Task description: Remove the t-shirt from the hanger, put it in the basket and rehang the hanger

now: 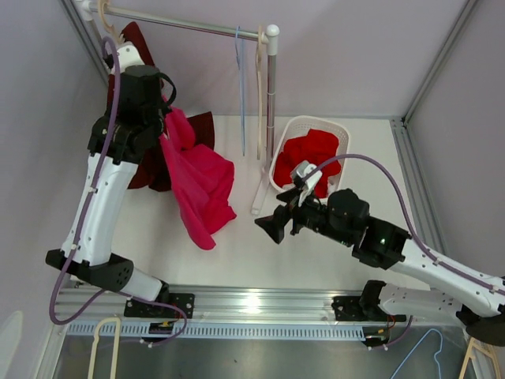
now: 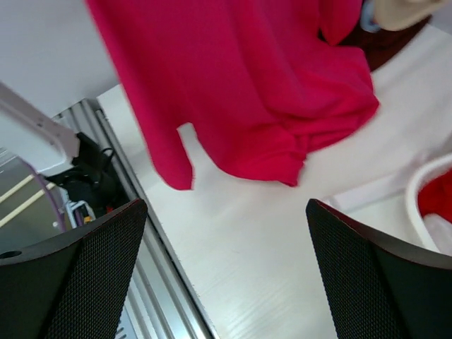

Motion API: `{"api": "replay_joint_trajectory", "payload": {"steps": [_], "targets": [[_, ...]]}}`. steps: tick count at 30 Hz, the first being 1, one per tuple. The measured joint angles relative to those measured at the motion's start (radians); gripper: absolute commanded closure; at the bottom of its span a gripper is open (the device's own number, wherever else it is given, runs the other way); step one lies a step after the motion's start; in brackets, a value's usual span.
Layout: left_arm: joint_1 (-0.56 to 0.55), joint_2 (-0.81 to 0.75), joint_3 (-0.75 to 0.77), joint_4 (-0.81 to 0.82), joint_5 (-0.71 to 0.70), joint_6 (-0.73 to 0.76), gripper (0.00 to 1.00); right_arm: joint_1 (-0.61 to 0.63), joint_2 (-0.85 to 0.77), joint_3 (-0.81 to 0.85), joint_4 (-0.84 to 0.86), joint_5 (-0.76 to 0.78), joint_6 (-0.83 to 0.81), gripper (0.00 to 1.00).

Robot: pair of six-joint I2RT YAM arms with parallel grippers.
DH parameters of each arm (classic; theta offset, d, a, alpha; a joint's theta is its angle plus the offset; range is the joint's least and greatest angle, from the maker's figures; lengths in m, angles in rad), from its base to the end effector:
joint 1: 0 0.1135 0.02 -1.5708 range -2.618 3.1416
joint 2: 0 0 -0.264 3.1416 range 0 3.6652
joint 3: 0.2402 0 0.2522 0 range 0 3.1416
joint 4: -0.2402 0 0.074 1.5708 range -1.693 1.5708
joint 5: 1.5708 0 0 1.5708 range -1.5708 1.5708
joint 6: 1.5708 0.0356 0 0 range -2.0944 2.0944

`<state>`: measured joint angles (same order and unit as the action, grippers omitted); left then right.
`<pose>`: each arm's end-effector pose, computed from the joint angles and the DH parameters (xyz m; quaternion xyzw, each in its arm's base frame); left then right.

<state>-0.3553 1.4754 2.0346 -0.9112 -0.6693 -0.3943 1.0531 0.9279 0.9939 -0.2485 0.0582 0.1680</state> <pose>0.2574 -0.0719 0.5220 -0.2030 0.7707 0.0527 0.6017 0.1057 0.1814 0.3809 -0.3122 0.7022 0.3483 0.5368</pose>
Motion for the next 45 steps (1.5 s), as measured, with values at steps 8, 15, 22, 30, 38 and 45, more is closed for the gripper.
{"api": "replay_joint_trajectory", "payload": {"steps": [8, 15, 22, 30, 38, 45], "targets": [[-0.105, -0.027, -0.042, -0.08, -0.218, -0.104, 0.99, 0.152, 0.16, -0.014, 0.187, 0.04, -0.039, 0.01], [-0.147, -0.027, -0.042, -0.086, -0.301, -0.112, 0.99, 0.157, 0.367, 0.094, 0.246, 0.039, -0.06, 0.01], [-0.153, -0.026, -0.055, -0.083, -0.315, -0.113, 0.99, 0.163, 0.477, 0.24, 0.311, 0.021, -0.068, 0.04], [-0.153, -0.026, -0.09, -0.078, -0.285, -0.122, 0.99, 0.165, 0.579, 0.307, 0.332, 0.025, -0.047, 0.27], [-0.153, -0.027, -0.09, -0.057, -0.258, -0.121, 0.99, 0.166, 0.607, 0.307, 0.314, 0.026, -0.017, 0.74], [-0.153, -0.027, -0.095, -0.035, -0.249, -0.117, 0.99, 0.171, 0.603, 0.307, 0.307, 0.038, 0.0, 1.0]]}}
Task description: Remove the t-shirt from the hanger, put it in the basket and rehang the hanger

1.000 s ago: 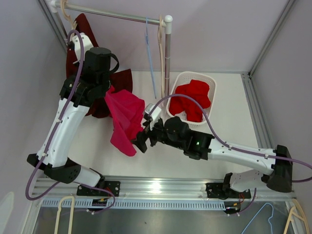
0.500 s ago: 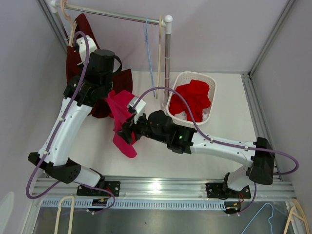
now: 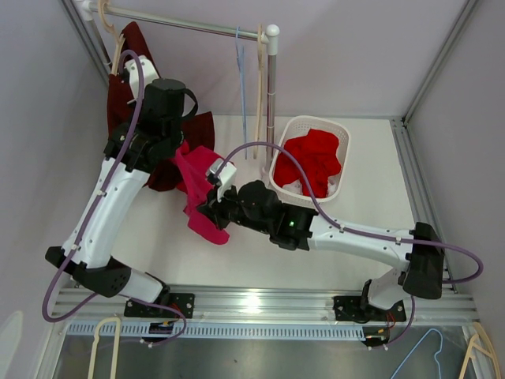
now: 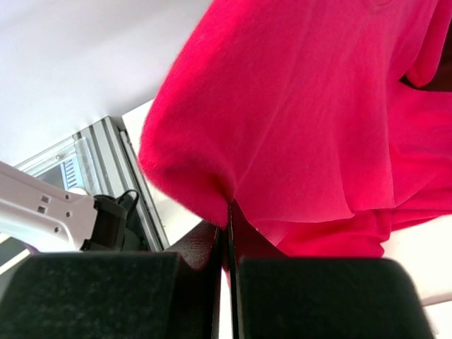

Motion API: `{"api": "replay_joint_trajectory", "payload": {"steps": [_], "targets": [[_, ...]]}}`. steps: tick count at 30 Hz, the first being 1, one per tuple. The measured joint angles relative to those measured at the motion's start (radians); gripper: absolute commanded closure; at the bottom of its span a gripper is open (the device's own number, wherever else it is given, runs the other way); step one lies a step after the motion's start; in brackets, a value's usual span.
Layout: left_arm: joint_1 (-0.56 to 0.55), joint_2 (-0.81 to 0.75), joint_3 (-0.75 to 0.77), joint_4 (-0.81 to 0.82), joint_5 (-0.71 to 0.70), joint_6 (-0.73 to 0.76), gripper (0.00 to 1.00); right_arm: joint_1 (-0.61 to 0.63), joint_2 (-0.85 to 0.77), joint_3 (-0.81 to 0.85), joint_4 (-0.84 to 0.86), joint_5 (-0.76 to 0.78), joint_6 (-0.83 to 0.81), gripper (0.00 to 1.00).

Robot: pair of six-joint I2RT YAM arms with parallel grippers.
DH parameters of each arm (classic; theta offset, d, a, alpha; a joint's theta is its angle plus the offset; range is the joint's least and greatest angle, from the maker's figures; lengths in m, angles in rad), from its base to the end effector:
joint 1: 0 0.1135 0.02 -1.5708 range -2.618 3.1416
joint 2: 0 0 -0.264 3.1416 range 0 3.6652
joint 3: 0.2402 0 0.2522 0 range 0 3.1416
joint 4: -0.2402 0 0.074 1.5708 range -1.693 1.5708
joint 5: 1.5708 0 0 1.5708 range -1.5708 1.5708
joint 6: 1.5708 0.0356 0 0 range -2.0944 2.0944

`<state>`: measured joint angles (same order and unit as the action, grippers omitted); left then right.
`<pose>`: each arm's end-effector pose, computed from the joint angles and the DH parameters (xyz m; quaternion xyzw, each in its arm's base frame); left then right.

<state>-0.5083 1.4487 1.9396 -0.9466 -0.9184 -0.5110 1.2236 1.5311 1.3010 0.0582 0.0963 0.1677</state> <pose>0.2422 -0.1025 0.5018 -0.2355 0.7603 0.0969 0.5975 0.1290 0.3463 0.3611 -0.3583 0.6759 0.3838 0.5172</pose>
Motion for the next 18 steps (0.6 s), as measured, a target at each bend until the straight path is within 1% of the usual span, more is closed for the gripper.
{"api": "replay_joint_trajectory", "payload": {"steps": [5, 10, 14, 18], "targets": [[0.008, 0.013, -0.016, 0.023, 0.016, 0.006, 0.99, 0.046, -0.077, -0.035, -0.047, 0.044, -0.004, 1.0], [0.039, 0.068, -0.016, 0.035, 0.048, 0.008, 0.99, 0.161, -0.209, -0.114, -0.095, 0.129, -0.001, 1.0], [0.046, 0.125, 0.001, 0.03, 0.063, 0.023, 0.99, 0.239, -0.29, -0.208, -0.107, 0.174, 0.047, 1.0], [0.048, 0.16, 0.029, 0.02, 0.081, 0.033, 0.99, 0.283, -0.306, -0.302, -0.106, 0.212, 0.106, 1.0]]}}
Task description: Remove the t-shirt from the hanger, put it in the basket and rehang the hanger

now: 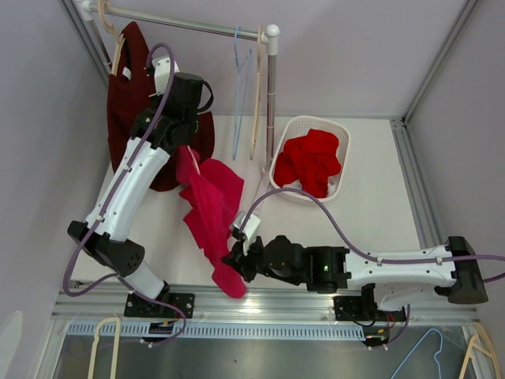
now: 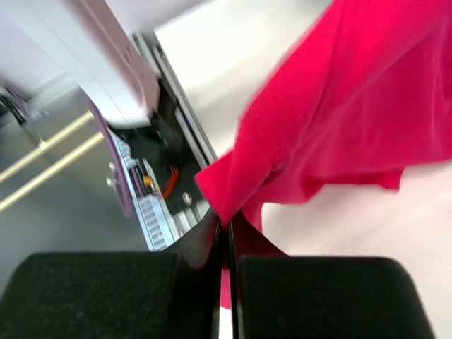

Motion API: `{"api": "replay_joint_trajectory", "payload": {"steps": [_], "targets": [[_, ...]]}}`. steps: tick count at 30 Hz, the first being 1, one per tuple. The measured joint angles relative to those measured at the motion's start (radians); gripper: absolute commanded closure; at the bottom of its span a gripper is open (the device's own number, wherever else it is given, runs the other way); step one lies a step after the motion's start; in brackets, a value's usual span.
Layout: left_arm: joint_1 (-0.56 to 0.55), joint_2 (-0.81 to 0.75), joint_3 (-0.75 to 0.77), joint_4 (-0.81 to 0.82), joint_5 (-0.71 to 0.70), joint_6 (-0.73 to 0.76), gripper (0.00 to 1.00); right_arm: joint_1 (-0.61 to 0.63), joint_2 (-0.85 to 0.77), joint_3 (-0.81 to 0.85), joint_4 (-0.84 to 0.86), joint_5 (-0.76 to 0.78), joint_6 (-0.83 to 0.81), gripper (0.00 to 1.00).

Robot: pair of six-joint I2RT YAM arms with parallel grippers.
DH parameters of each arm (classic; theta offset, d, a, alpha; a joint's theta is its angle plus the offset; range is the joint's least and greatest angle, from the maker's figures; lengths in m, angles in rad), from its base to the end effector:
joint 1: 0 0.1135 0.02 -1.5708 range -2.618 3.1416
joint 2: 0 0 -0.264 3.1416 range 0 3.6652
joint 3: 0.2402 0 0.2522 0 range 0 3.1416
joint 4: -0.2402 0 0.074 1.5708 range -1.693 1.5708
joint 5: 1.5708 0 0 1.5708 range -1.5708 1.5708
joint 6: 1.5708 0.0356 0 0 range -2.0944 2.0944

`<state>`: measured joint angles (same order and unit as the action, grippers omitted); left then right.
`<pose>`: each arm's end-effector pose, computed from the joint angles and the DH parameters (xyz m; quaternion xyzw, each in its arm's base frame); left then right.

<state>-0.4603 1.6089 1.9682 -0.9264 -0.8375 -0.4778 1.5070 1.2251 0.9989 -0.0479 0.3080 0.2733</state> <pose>0.2992 -0.1188 0.4671 -0.2026 0.7992 0.1193 0.5532 0.0290 0.2853 0.3362 -0.3801 0.6961 0.3868 0.4705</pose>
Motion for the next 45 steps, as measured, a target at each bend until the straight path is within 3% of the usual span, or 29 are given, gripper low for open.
{"api": "replay_joint_trajectory", "payload": {"steps": [10, 13, 17, 23, 26, 27, 28, 29, 30, 36, 43, 45], "targets": [[0.005, -0.007, 0.067, -0.085, 0.094, -0.004, 0.99, -0.006, 0.178, -0.01, 0.031, 0.009, 0.052, 1.0], [0.01, -0.074, 0.033, -0.093, 0.217, -0.012, 0.99, -0.071, 0.246, 0.05, 0.002, -0.017, 0.048, 1.0], [0.014, -0.276, -0.093, -0.107, 0.389, -0.011, 0.99, -0.217, 0.297, 0.134, -0.032, -0.051, 0.048, 1.0], [0.014, -0.505, -0.034, -0.185, 0.45, 0.008, 0.99, -0.436, 0.456, 0.319, -0.068, -0.115, 0.052, 1.0], [0.014, -0.575, 0.009, -0.202, 0.445, 0.018, 0.99, -0.465, 0.599, 0.458, -0.131, -0.135, 0.043, 0.81], [0.014, -0.594, 0.021, -0.205, 0.44, 0.02, 0.99, -0.465, 0.652, 0.507, -0.147, -0.142, 0.039, 0.57], [0.014, -0.607, 0.029, -0.206, 0.432, 0.024, 0.99, -0.462, 0.714, 0.566, -0.181, -0.148, 0.037, 0.44], [0.014, -0.618, 0.032, -0.207, 0.423, 0.027, 0.99, -0.459, 0.766, 0.62, -0.21, -0.15, 0.035, 0.15], [0.015, -0.623, 0.032, -0.209, 0.42, 0.03, 0.99, -0.456, 0.83, 0.68, -0.24, -0.154, 0.033, 0.03], [0.015, -0.597, 0.019, -0.235, 0.397, 0.044, 0.99, -0.451, 1.073, 0.926, -0.444, -0.151, 0.024, 0.0], [0.015, -0.589, 0.003, -0.244, 0.372, 0.061, 0.99, -0.454, 1.167, 1.039, -0.536, -0.143, 0.033, 0.0], [0.015, -0.593, 0.002, -0.242, 0.368, 0.061, 0.99, -0.455, 1.171, 1.043, -0.542, -0.138, 0.032, 0.12]]}}
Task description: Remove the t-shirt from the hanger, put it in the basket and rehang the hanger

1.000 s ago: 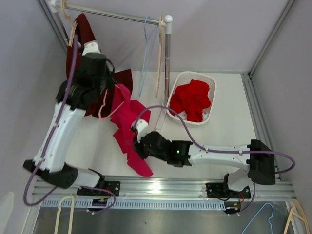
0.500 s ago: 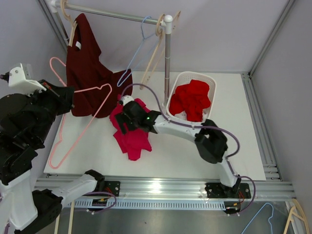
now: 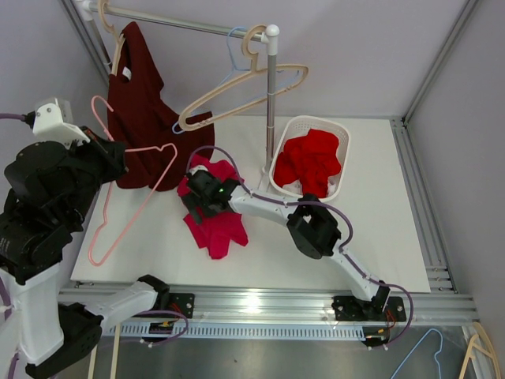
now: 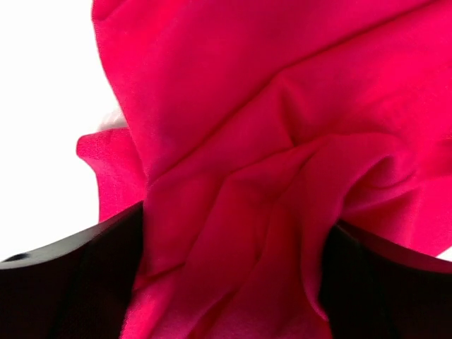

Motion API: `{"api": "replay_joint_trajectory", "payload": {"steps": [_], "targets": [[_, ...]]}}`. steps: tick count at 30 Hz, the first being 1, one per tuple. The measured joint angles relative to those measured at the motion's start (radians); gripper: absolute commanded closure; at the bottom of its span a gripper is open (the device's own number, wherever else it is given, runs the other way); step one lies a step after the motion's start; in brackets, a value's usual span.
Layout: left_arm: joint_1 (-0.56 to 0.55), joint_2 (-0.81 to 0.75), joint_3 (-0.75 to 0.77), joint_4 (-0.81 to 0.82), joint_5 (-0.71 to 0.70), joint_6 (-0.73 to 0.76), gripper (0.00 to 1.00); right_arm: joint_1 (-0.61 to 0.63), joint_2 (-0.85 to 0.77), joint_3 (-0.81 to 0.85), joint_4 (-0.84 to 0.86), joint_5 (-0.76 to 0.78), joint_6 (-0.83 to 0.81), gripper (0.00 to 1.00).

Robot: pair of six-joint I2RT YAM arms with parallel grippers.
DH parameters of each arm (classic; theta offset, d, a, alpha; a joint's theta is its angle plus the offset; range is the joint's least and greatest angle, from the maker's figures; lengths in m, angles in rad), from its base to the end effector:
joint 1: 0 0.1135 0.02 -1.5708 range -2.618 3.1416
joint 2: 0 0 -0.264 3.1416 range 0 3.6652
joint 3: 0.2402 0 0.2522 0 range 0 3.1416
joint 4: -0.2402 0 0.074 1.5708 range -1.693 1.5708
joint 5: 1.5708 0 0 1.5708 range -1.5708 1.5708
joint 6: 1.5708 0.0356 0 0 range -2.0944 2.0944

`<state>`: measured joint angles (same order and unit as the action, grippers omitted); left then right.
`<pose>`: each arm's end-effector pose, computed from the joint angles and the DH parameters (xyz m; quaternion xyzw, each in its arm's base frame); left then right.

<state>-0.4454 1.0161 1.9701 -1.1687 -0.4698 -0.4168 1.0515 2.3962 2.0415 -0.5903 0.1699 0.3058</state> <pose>0.0764 -0.0186 0.5499 -0.1351 0.7594 -0.0902 0.6300 0.2675 0.4558 0.1753 -0.3210 0.8924 0.1297 0.2894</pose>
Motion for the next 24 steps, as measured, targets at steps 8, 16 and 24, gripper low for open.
{"api": "replay_joint_trajectory", "payload": {"steps": [8, 16, 24], "targets": [[0.002, 0.005, -0.027, 0.028, -0.025, 0.009, 0.99, -0.009, -0.144, -0.282, 0.153, -0.035, 0.025, 1.0], [0.028, 0.06, 0.028, 0.039, -0.051, 0.043, 0.99, 0.087, -0.484, -0.716, 0.14, -0.156, 0.036, 1.0], [0.058, 0.055, 0.028, 0.071, -0.037, 0.102, 0.99, -0.093, -1.008, -0.729, -0.106, -0.079, 0.044, 1.0]]}}
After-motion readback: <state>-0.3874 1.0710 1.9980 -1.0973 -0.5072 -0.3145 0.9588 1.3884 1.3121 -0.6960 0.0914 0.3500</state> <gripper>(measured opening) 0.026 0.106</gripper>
